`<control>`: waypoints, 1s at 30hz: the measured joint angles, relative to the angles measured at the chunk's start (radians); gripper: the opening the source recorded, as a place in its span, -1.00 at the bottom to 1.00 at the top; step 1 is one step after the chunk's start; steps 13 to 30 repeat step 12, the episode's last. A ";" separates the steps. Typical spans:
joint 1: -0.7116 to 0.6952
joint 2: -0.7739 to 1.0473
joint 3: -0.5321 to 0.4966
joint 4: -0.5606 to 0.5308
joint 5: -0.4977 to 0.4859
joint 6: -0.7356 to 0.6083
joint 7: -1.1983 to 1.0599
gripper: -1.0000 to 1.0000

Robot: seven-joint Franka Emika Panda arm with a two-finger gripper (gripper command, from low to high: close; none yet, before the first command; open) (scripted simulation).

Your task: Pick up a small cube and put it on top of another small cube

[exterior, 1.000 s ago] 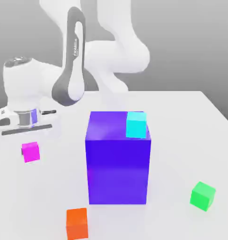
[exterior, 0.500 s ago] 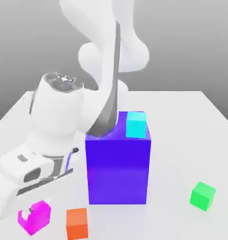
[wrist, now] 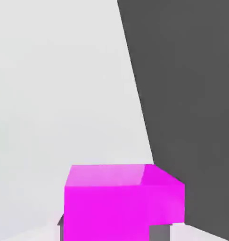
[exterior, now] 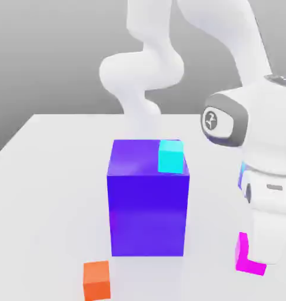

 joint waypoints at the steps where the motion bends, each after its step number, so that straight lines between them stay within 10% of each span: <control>1: 0.012 -0.021 0.021 -0.025 0.028 -0.009 -0.006 -1.00; 9: 0.039 0.046 0.046 -0.131 0.118 0.115 -0.036 -1.00; 10: 0.041 0.067 0.043 -0.130 0.114 0.135 -0.034 1.00; 30: 0.041 0.067 0.043 -0.130 0.114 0.135 -0.034 1.00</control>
